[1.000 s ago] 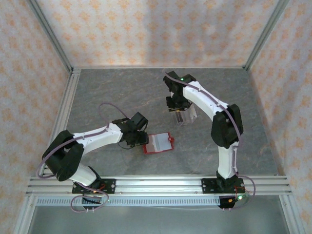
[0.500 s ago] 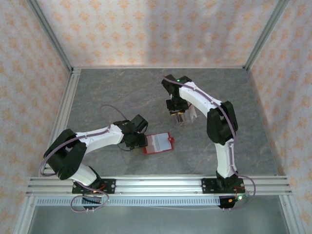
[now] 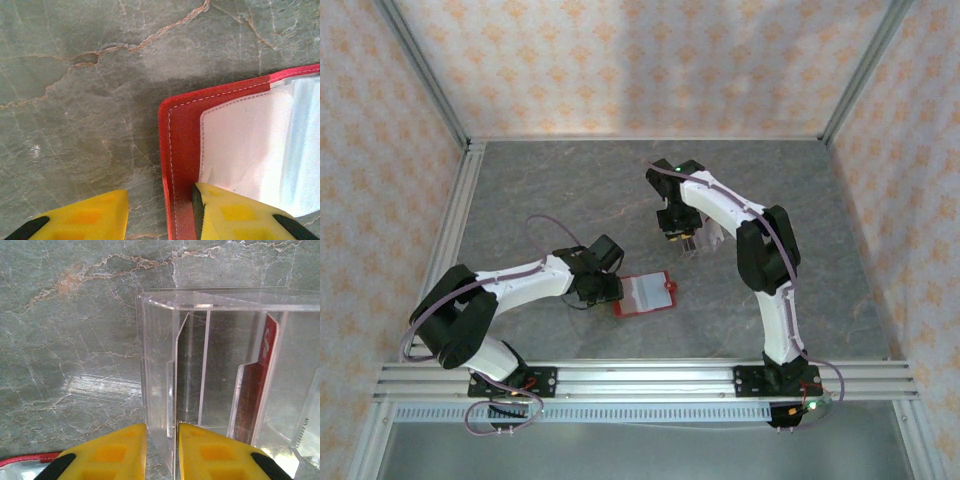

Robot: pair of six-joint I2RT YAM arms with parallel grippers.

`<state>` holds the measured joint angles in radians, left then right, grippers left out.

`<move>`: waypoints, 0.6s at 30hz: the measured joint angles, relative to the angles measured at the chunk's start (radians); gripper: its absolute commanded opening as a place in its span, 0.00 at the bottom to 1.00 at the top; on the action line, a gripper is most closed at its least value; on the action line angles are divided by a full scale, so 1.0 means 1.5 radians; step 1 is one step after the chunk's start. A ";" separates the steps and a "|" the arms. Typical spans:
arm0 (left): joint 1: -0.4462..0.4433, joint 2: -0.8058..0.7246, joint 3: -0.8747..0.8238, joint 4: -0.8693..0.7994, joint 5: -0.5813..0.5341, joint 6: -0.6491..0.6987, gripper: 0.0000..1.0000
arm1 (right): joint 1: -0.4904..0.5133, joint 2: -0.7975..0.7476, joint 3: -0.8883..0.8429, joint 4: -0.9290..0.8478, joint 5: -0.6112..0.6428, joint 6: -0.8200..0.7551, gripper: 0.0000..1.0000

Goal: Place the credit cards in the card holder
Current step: Pick up the credit card from the storage box.

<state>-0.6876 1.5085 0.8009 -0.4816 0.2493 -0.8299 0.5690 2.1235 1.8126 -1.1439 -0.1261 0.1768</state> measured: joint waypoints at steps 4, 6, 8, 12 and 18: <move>0.000 0.000 0.000 0.000 0.000 -0.002 0.39 | 0.000 0.000 0.000 0.000 0.005 -0.005 0.15; 0.000 0.000 -0.001 0.001 0.000 -0.002 0.39 | 0.000 0.000 0.000 0.000 0.012 -0.005 0.11; 0.000 0.000 -0.004 0.002 0.000 -0.004 0.39 | 0.000 0.000 0.000 -0.001 0.018 -0.007 0.09; 0.000 0.000 -0.008 0.004 0.000 -0.005 0.39 | 0.000 0.000 0.000 -0.001 0.027 -0.009 0.04; 0.000 0.000 -0.010 0.007 0.000 -0.006 0.39 | 0.003 0.000 0.001 -0.005 0.045 -0.010 0.00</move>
<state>-0.6876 1.5082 0.7860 -0.4709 0.2493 -0.8391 0.5732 2.1235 1.8137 -1.1515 -0.0582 0.1616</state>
